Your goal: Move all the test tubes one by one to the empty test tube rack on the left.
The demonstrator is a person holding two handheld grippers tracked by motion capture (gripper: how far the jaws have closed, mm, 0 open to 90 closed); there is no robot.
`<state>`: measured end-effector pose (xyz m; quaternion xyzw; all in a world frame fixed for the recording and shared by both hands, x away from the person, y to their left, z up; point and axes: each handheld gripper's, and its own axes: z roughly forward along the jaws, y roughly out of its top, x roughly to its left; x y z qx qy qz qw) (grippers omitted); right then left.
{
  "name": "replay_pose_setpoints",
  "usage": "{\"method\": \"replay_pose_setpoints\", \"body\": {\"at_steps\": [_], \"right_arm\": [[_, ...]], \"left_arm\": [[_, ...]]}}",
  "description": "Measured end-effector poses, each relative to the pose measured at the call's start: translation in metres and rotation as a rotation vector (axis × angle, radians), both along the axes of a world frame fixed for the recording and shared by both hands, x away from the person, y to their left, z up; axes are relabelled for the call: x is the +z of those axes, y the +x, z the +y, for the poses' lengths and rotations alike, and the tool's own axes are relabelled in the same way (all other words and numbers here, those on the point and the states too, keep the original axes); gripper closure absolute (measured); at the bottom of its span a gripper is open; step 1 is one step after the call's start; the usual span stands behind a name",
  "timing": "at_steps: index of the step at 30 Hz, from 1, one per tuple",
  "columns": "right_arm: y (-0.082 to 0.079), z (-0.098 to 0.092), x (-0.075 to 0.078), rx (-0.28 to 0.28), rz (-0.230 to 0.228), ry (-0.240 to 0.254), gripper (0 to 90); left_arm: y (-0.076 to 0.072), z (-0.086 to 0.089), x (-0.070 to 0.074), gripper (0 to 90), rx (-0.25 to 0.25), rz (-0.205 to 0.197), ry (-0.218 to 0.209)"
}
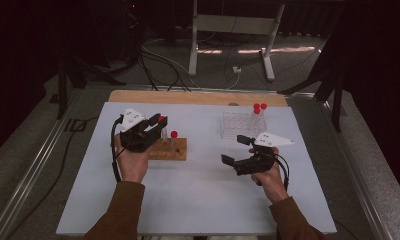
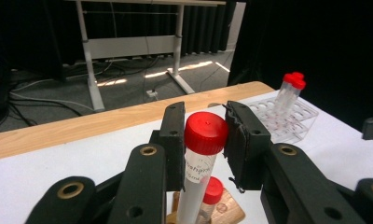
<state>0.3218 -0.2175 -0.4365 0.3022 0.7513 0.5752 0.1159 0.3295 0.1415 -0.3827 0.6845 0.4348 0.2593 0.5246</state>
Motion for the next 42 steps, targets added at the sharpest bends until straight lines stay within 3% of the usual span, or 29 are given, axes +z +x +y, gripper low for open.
{"method": "replay_pose_setpoints", "body": {"at_steps": [22, 42], "right_arm": [[0.0, 0.0, 0.0, 0.004, 0.003, 0.001, 0.6], [0.0, -0.001, -0.001, 0.005, 0.004, -0.001, 0.5]], "left_arm": [[0.011, 0.002, -0.022, 70.5, 0.017, 0.051, 0.037], [0.01, 0.002, -0.047, 70.4, 0.013, 0.1, 0.028]]}}
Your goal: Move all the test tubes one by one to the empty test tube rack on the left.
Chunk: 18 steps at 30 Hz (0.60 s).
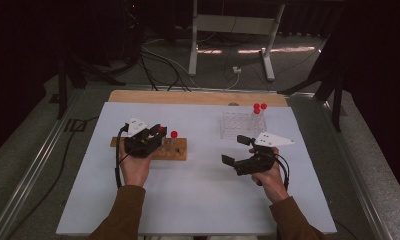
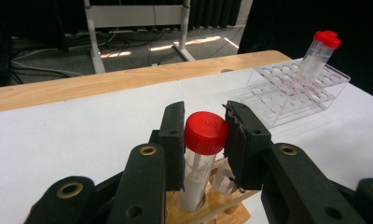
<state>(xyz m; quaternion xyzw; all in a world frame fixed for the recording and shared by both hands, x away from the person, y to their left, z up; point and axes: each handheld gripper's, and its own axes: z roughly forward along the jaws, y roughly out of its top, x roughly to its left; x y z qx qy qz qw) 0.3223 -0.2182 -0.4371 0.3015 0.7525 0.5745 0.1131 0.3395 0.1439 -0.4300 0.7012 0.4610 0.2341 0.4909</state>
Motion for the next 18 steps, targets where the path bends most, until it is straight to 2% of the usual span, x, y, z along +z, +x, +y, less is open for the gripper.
{"method": "replay_pose_setpoints", "body": {"at_steps": [18], "right_arm": [[0.0, 0.0, 0.0, 0.004, 0.0, 0.0, 0.6]], "left_arm": [[-0.002, 0.003, -0.016, 70.1, 0.007, 0.023, -0.011]]}}
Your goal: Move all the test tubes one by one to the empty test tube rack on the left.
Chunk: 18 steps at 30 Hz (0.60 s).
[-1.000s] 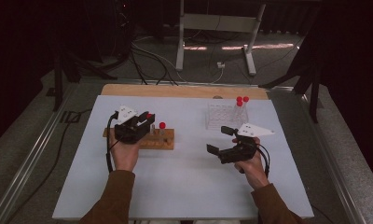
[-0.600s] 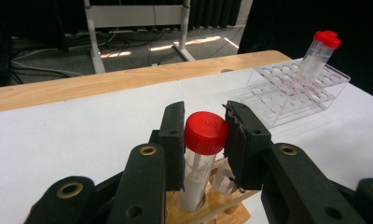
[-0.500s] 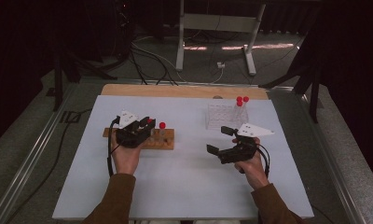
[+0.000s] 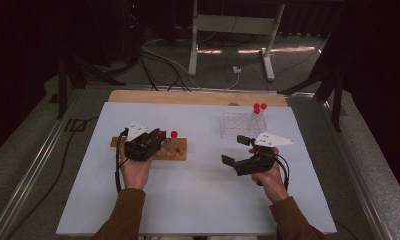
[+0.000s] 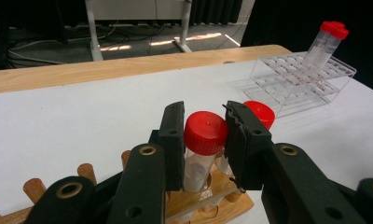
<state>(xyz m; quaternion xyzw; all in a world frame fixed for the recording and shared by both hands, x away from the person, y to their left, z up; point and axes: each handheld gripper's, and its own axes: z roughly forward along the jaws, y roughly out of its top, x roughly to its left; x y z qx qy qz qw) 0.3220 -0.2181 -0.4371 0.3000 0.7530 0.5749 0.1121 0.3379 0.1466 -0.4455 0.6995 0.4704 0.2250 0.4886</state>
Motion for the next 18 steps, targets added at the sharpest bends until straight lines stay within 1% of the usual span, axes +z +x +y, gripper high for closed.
{"method": "replay_pose_setpoints", "body": {"at_steps": [7, 9, 12, 14, 15, 18], "right_arm": [[0.0, 0.0, 0.0, 0.001, -0.001, -0.001, 0.6], [0.0, 0.0, 0.0, 0.001, -0.002, 0.0, 0.6], [0.0, 0.0, 0.0, 0.0, -0.002, 0.001, 0.6], [0.0, -0.001, 0.0, 0.0, -0.003, 0.002, 0.6], [0.0, -0.001, 0.001, -0.001, -0.004, 0.002, 0.6], [0.0, -0.001, 0.001, -0.002, -0.005, 0.002, 0.6]], "left_arm": [[0.0, 0.0, -0.002, 70.1, -0.001, 0.003, 0.001], [0.0, 0.0, -0.002, 68.4, -0.002, 0.006, -0.004], [-0.001, 0.002, -0.001, 57.6, 0.0, 0.007, -0.031], [-0.004, 0.005, -0.001, 49.7, 0.0, 0.004, -0.072], [-0.006, 0.006, 0.0, 46.6, 0.0, 0.0, -0.086], [-0.012, 0.009, 0.001, 33.6, -0.002, -0.011, -0.102]]}}
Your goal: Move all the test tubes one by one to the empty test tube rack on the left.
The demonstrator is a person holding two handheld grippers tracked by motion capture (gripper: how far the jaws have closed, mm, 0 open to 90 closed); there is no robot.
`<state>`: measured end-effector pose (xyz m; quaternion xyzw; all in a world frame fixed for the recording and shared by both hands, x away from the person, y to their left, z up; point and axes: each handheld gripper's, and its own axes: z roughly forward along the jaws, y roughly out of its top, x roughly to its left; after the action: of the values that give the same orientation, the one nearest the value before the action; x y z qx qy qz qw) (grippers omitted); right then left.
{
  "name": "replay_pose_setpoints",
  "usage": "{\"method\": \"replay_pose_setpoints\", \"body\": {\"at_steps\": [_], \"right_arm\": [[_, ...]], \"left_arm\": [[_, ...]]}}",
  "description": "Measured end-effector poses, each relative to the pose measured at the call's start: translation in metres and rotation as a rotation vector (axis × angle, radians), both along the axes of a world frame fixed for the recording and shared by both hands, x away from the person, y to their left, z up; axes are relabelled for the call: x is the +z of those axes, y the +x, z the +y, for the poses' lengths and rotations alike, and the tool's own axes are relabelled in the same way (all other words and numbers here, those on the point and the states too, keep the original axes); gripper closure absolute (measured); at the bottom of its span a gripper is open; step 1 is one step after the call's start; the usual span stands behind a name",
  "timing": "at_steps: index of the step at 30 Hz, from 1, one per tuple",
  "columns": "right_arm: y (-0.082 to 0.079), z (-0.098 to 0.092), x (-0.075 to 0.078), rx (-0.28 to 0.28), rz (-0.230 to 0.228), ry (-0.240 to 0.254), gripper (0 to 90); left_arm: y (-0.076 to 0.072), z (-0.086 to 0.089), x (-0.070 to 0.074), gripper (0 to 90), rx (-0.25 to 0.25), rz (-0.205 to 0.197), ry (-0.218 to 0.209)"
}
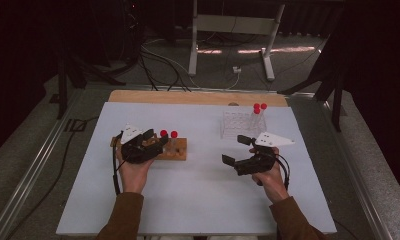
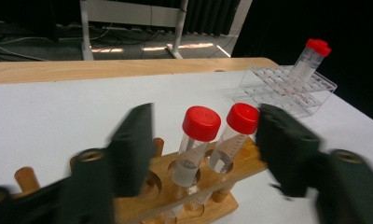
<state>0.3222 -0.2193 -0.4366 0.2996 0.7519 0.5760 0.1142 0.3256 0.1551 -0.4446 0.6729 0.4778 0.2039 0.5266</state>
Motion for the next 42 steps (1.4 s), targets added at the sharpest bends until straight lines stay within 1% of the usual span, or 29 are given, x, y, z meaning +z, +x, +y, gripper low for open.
{"method": "replay_pose_setpoints", "body": {"at_steps": [2, 3, 6, 9, 11, 13, 14, 16, 18, 21, 22, 24, 27, 28, 32, 35, 37, 39, 42], "right_arm": [[0.0, 0.0, 0.0, -0.001, 0.0, 0.001, 0.6], [0.0, 0.0, 0.0, -0.002, -0.001, 0.002, 0.6], [0.0, 0.0, 0.001, -0.003, -0.001, 0.003, 0.6], [-0.001, 0.0, 0.001, -0.004, -0.002, 0.003, 0.6], [0.0, -0.001, 0.001, -0.008, -0.002, 0.003, 0.6], [0.0, -0.001, 0.001, -0.009, -0.003, 0.003, 0.6], [0.0, -0.001, 0.001, -0.01, -0.004, 0.002, 0.6], [-0.001, 0.0, 0.001, -0.011, -0.005, 0.0, 0.6], [-0.001, 0.0, 0.002, -0.012, -0.01, 0.001, 0.6], [-0.001, -0.001, 0.003, -0.019, -0.011, 0.005, 0.6], [-0.001, -0.002, 0.003, -0.022, -0.013, 0.005, 0.6], [-0.001, -0.003, 0.005, -0.038, -0.016, 0.005, 0.6], [-0.002, -0.006, 0.008, -0.068, -0.023, 0.002, 0.6], [-0.002, -0.007, 0.01, -0.076, -0.029, -0.003, 0.6], [0.0, -0.012, 0.019, -0.104, -0.045, -0.001, 0.6], [0.002, -0.016, 0.026, -0.132, -0.075, -0.019, 0.6], [0.006, -0.02, 0.029, -0.157, -0.079, -0.014, 0.6], [0.011, -0.024, 0.03, -0.188, -0.078, -0.016, 0.6], [0.021, -0.031, 0.031, -0.237, -0.075, -0.036, 0.6]], "left_arm": [[-0.005, 0.002, 0.002, 28.1, -0.004, -0.007, -0.004], [-0.007, 0.004, 0.002, 26.6, -0.008, -0.004, -0.005], [-0.016, 0.01, 0.004, 25.6, -0.012, -0.019, 0.004], [-0.025, 0.015, 0.006, 25.3, -0.013, -0.04, -0.002], [-0.03, 0.017, 0.007, 19.8, -0.006, -0.05, 0.009], [-0.034, 0.018, 0.008, 16.9, -0.003, -0.057, 0.017], [-0.036, 0.019, 0.009, 16.6, 0.002, -0.063, 0.022], [-0.038, 0.02, 0.009, 14.9, 0.003, -0.071, 0.011], [-0.04, 0.02, 0.009, 9.3, 0.005, -0.078, 0.004], [-0.04, 0.019, 0.01, 2.6, 0.0, -0.075, 0.016], [-0.04, 0.019, 0.01, 1.8, -0.002, -0.078, 0.015], [-0.041, 0.019, 0.01, 0.6, -0.002, -0.082, 0.021], [-0.043, 0.02, 0.011, 0.5, -0.005, -0.083, 0.019], [-0.044, 0.021, 0.011, 0.6, -0.005, -0.084, 0.015], [-0.046, 0.023, 0.012, 0.5, 0.001, -0.092, 0.011], [-0.046, 0.024, 0.012, 0.6, 0.008, -0.094, 0.008], [-0.046, 0.025, 0.012, 0.6, 0.009, -0.094, 0.0], [-0.046, 0.025, 0.012, 0.6, 0.012, -0.094, 0.001], [-0.047, 0.025, 0.012, 0.6, 0.01, -0.094, -0.001]]}}
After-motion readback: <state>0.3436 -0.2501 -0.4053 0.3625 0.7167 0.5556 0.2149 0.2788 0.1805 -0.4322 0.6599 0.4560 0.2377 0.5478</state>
